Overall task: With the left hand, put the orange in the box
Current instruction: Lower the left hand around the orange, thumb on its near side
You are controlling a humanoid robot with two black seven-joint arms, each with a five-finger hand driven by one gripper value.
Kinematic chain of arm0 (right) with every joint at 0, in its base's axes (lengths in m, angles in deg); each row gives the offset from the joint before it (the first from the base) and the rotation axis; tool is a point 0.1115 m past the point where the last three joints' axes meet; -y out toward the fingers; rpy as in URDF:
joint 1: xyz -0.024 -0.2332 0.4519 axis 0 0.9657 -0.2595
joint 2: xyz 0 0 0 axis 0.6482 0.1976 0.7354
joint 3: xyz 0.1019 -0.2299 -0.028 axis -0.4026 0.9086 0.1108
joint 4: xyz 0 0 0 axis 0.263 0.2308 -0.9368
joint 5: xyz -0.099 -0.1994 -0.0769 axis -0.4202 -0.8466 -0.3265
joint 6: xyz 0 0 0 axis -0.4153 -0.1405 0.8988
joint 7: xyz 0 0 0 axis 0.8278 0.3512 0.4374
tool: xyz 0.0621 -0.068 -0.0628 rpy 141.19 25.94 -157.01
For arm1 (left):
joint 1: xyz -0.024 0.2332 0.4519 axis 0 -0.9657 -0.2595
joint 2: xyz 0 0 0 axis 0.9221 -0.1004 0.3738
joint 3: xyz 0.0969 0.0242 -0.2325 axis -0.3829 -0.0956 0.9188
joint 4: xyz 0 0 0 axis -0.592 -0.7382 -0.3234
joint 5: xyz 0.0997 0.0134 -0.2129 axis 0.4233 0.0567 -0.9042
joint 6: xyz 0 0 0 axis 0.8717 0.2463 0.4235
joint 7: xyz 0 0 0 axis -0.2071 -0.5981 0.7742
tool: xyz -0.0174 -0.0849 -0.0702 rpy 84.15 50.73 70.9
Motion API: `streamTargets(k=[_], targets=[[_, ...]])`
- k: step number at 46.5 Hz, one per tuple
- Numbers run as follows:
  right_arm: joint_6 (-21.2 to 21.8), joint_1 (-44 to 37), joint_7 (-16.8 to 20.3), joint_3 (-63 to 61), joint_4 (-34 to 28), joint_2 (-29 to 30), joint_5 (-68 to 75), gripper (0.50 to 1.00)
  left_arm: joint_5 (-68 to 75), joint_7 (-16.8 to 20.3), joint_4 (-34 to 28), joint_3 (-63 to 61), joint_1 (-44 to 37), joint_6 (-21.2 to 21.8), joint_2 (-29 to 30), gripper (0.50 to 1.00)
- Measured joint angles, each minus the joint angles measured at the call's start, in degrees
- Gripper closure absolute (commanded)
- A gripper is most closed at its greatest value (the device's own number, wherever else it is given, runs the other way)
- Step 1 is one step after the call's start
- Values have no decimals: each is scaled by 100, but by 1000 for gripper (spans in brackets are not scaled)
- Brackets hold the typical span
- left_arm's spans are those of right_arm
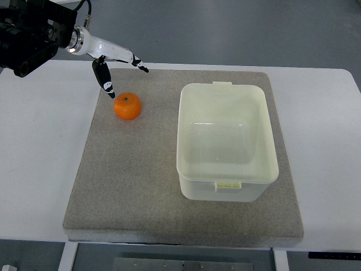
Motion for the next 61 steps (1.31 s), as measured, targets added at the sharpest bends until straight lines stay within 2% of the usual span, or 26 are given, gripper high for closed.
streamTargets(k=[20, 61], targets=[[0, -1, 0, 0, 1, 0, 0, 568, 202, 0, -32, 24, -469, 321, -234, 501], [0, 0, 0, 0, 1, 0, -3, 568, 203, 0, -78, 12, -717, 508, -304, 510]])
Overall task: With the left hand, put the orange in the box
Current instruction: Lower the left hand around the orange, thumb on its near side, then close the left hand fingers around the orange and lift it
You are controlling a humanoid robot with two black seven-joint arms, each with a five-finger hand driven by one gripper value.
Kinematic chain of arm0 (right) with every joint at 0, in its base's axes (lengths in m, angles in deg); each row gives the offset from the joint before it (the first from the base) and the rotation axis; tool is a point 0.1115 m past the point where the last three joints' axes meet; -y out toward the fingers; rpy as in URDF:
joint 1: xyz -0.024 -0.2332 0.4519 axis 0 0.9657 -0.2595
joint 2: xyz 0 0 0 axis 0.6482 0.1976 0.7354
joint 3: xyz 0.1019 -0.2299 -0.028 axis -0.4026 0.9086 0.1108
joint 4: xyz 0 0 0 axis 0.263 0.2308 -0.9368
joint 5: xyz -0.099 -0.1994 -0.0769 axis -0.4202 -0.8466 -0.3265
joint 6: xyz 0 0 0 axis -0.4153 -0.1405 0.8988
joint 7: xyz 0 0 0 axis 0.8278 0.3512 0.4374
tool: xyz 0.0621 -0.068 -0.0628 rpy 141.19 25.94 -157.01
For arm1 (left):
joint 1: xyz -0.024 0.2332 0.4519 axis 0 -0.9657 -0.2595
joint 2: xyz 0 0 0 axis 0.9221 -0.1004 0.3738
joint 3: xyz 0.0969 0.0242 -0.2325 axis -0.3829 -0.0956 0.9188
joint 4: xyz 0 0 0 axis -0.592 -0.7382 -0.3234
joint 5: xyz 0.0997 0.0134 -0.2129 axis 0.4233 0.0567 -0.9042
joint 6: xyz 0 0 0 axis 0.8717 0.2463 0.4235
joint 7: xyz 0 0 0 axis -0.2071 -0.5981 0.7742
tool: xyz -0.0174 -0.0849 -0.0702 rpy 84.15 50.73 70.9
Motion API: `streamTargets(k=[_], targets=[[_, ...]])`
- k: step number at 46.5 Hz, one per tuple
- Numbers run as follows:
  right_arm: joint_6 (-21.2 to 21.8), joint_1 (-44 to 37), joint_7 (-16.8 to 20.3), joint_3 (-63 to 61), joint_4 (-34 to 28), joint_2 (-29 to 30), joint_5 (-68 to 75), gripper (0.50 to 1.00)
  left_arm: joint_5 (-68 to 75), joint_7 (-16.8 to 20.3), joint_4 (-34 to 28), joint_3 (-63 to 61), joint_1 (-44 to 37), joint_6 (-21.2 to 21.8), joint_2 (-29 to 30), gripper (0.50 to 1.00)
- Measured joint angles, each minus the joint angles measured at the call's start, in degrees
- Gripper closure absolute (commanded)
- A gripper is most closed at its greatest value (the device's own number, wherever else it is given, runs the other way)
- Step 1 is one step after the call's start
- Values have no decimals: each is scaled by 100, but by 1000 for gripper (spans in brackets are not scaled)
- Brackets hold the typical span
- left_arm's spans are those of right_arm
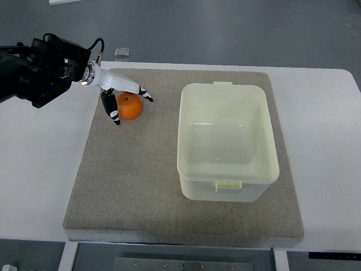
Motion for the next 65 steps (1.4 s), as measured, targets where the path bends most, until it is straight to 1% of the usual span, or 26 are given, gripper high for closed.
streamTargets(k=[11, 16, 19, 27, 30, 33, 35, 37, 38, 42, 44, 45, 46, 48, 65], targets=[[0, -2, 0, 0, 0, 0, 1, 568, 0, 0, -83, -2, -27, 39, 0, 525], [0, -1, 0, 0, 1, 0, 3, 568, 0, 0, -112, -2, -38, 42, -1, 557], [0, 0, 0, 0, 1, 0, 3, 568, 2, 0, -119, -2, -38, 47, 0, 566], [0, -1, 0, 0, 1, 0, 3, 568, 2, 0, -123, 4, -46, 150, -8, 570], [0, -1, 0, 0, 1, 0, 3, 568, 2, 0, -127, 6, -49, 161, -8, 602], [0, 0, 0, 0, 0, 0, 3, 568, 2, 0, -135, 7, -58, 163, -12, 606], [0, -1, 0, 0, 0, 0, 3, 568, 1, 0, -143, 8, -72, 163, -16, 641], [0, 0, 0, 0, 0, 0, 3, 568, 1, 0, -144, 8, -80, 163, -17, 654], [0, 0, 0, 0, 0, 0, 3, 568, 1, 0, -144, 7, -80, 163, -18, 677], [0, 0, 0, 0, 0, 0, 3, 568, 1, 0, -146, 7, -81, 163, -26, 786], [0, 0, 0, 0, 0, 0, 3, 568, 1, 0, -146, 4, -81, 163, -29, 872], [0, 0, 0, 0, 0, 0, 3, 568, 1, 0, -147, 0, -84, 163, -32, 902], [0, 0, 0, 0, 0, 0, 3, 568, 2, 0, -147, -5, -88, 163, -34, 921], [0, 0, 0, 0, 0, 0, 3, 568, 3, 0, -149, -8, -88, 163, -35, 1000], [0, -2, 0, 0, 0, 0, 3, 568, -6, 0, -228, 32, -82, 204, -38, 1000]])
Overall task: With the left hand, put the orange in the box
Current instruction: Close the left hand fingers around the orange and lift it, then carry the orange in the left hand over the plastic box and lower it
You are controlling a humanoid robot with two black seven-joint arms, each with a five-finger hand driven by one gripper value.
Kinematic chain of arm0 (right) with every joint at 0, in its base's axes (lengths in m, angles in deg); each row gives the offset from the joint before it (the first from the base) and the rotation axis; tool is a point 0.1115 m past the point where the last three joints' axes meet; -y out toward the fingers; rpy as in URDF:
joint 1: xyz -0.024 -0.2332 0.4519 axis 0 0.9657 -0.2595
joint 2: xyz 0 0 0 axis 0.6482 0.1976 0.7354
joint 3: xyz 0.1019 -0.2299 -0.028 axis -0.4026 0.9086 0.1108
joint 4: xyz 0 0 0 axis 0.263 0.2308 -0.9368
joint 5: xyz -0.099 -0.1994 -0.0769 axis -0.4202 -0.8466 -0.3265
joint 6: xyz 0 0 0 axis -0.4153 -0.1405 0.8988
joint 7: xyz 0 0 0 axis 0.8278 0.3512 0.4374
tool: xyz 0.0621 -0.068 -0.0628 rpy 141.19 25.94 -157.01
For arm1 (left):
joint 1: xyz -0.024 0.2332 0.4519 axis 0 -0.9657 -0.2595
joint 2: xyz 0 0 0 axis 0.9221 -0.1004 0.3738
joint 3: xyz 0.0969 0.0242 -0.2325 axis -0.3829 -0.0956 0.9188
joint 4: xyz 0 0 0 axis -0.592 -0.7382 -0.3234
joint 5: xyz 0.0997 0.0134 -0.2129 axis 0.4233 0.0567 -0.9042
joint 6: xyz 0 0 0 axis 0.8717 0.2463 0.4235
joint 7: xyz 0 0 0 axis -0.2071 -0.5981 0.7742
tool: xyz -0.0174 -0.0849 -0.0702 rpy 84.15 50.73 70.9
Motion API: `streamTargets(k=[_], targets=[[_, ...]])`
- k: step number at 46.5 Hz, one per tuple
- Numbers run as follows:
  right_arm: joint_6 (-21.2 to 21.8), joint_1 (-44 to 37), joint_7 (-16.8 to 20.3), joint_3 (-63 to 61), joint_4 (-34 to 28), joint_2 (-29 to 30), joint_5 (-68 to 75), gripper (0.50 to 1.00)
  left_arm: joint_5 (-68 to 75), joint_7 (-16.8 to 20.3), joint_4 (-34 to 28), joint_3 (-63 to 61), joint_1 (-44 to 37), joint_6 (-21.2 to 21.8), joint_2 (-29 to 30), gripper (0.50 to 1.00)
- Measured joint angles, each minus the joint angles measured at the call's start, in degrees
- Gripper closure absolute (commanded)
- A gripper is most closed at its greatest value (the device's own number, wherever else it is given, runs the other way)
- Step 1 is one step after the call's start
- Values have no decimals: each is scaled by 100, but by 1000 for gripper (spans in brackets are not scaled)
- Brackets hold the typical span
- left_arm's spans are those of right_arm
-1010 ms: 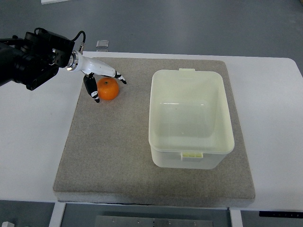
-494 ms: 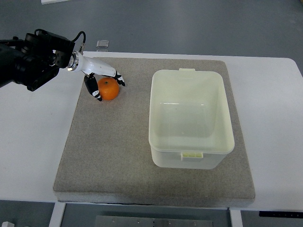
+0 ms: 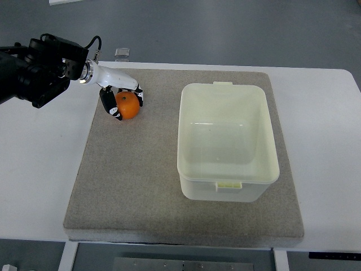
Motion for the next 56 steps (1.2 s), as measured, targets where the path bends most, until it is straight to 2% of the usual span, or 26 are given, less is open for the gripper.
streamTargets(k=[15, 41, 56], targets=[[0, 1, 0, 0, 1, 0, -2, 568, -113, 0, -76, 629, 2, 28, 8, 1000], [0, 0, 0, 0, 1, 0, -2, 568, -117, 0, -70, 706, 358, 87, -13, 1000], [0, -1, 0, 0, -3, 0, -2, 568, -95, 0, 541, 1194, 1020, 236, -47, 1000]])
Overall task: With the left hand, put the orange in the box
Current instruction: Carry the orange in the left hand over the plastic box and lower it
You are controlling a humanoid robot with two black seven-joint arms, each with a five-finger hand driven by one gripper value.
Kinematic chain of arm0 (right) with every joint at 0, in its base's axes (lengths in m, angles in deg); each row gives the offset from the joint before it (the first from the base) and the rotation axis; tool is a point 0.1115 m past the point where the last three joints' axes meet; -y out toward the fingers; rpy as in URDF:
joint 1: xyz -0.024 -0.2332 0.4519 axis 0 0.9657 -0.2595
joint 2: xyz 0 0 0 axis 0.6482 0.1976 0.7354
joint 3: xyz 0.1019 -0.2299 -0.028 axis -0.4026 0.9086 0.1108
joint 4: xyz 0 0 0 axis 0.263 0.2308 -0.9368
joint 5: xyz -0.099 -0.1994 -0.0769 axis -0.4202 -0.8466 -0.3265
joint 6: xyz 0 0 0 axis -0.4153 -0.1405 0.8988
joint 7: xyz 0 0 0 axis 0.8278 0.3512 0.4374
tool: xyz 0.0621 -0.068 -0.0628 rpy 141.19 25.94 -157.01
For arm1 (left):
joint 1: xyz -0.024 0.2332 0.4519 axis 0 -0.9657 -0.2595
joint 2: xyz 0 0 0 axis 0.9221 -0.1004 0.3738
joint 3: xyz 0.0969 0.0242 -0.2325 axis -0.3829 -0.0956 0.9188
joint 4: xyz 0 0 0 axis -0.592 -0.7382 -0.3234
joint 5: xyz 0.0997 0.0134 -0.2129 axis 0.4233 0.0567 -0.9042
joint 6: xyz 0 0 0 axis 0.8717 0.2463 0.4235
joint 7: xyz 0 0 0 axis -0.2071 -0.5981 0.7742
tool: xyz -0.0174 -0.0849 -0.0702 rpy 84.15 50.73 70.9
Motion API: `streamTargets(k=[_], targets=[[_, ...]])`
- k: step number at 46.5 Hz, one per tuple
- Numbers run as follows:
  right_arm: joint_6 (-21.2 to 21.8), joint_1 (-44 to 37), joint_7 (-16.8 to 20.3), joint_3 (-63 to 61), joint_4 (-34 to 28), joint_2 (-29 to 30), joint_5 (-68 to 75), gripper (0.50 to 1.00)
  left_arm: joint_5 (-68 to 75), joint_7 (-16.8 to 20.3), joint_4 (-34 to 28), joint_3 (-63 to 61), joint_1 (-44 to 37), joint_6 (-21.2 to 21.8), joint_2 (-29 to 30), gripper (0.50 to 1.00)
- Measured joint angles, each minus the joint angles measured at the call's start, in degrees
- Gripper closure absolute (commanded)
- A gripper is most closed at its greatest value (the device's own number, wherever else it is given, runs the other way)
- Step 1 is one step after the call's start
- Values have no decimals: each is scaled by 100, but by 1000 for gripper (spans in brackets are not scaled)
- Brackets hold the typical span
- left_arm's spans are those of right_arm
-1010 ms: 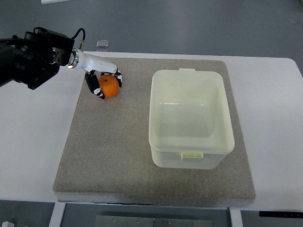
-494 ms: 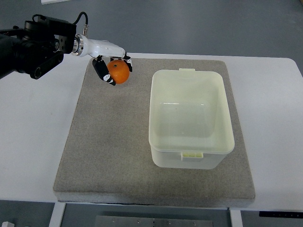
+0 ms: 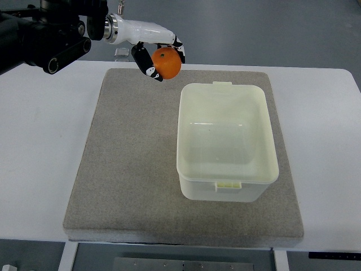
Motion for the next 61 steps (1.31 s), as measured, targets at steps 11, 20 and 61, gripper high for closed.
streamTargets(k=[11, 20, 61], targets=[[0, 2, 0, 0, 3, 0, 0, 568, 46, 1, 528, 295, 344, 12, 98, 1000], [0, 3, 0, 0, 4, 0, 0, 568, 61, 0, 1542, 432, 604, 112, 398, 1000], [0, 1, 1, 0, 3, 0, 2, 568, 1809, 0, 3284, 635, 692, -10, 262, 1000]])
